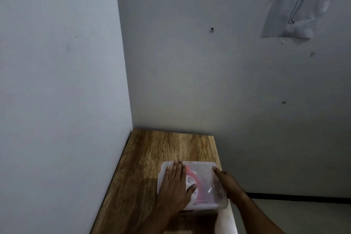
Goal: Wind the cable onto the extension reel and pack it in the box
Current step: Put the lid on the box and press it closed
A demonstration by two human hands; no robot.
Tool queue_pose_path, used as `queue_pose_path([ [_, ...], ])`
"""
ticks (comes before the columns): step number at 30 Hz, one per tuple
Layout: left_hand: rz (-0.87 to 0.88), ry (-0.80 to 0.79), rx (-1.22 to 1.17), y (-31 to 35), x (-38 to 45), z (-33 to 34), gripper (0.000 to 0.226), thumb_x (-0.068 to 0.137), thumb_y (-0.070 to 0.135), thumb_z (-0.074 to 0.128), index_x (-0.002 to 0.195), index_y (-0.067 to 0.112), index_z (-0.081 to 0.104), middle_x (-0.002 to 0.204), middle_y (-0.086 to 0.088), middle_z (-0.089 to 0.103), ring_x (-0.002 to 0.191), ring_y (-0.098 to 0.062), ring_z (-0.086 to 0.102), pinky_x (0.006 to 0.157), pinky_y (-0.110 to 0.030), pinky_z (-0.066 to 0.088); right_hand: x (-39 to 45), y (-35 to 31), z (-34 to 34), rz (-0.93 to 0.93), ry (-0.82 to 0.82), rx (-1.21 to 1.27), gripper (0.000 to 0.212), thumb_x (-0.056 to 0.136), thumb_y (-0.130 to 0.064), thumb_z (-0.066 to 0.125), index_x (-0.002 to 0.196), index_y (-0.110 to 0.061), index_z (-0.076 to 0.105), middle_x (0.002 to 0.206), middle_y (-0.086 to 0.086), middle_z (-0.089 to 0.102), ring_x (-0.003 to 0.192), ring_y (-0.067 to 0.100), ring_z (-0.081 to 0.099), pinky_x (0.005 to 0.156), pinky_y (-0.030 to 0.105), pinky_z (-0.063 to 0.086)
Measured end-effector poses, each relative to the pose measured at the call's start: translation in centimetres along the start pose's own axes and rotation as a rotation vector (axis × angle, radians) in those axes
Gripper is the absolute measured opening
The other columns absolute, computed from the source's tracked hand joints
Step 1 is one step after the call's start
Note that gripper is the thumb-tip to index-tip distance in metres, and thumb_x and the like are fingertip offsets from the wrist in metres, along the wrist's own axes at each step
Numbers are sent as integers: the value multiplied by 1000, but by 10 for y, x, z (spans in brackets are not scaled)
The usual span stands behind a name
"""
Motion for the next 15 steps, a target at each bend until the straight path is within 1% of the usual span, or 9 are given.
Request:
queue_pose_path([
  [2, -6, -27, 14, 0, 1, 1, 84, 100, 69, 23, 145, 6, 54, 155, -15, 47, 142, -30, 49, 121, -41, 4, -1, 4, 0, 45, 22, 49, 55, 92, -61, 62, 115, -12, 71, 111, 11, 75, 105, 30, 70, 98, 51, 55],
  [3, -8, -19, 15, 0, 1, 1, 84, 100, 69, 23, 146, 6, 54, 155, -15, 47, 142, -30, 48, 121, -41, 4, -4, 4, 0, 52, 40, 79, 56, 89, -61, 65, 114, -11, 71, 110, 11, 75, 103, 30, 70, 94, 49, 57],
  [5, -6, -22, 9, 1, 1, 2, 84, 100, 70, 23, 146, 6, 53, 155, -15, 46, 142, -31, 48, 121, -41, 4, -10, 2, -4, 22, 140, 75, 52, 87, -54, 72, 106, -6, 70, 102, 13, 74, 95, 30, 70, 77, 41, 59],
  [7, -1, -21, 20, 1, 1, 3, 84, 100, 70, 23, 147, 6, 53, 155, -15, 46, 142, -31, 48, 120, -42, 3, -16, -9, -9, -52, 243, -33, 46, 88, -49, 74, 92, -3, 70, 88, 13, 73, 80, 26, 70, 61, 33, 54],
  [9, 2, -30, 32, 0, 2, 4, 84, 100, 70, 24, 147, 6, 53, 155, -16, 46, 142, -32, 48, 120, -42, 4, -17, -20, -10, -99, 331, -207, 49, 90, -50, 72, 85, -2, 70, 81, 11, 71, 70, 23, 68, 55, 29, 50],
  [10, 1, -42, 35, -2, 2, 5, 84, 100, 70, 24, 147, 6, 53, 155, -16, 46, 142, -32, 48, 120, -42, 4, -19, -26, -9, -99, 371, -307, 50, 91, -51, 69, 87, -1, 69, 82, 10, 70, 69, 22, 64, 53, 27, 46],
  [12, -4, -50, 39, -3, 2, 7, 84, 100, 70, 24, 147, 6, 53, 155, -16, 47, 142, -32, 49, 120, -42, 4, -25, -36, -4, -87, 440, -470, 46, 95, -49, 65, 97, -2, 67, 89, 9, 65, 75, 21, 57, 52, 27, 35],
  [14, -4, -51, 42, -3, 3, 8, 84, 100, 69, 23, 146, 7, 54, 154, -16, 48, 141, -31, 50, 120, -42, 4, -33, -46, 3, -109, 495, -588, 36, 99, -42, 62, 102, -5, 65, 93, 8, 63, 78, 18, 52, 53, 27, 33],
  [15, -5, -58, 43, -4, 3, 9, 83, 100, 69, 23, 145, 7, 54, 154, -16, 48, 141, -31, 50, 121, -42, 4, -36, -49, 6, -141, 519, -651, 31, 100, -38, 61, 104, -7, 65, 94, 7, 64, 77, 16, 52, 51, 24, 31],
])
Point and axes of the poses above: each hand's wrist, its own x-axis towards the middle knuckle, its own z-axis out of the palm, y = z × x, the point moved 4 cm from there along x, towards the middle knuckle
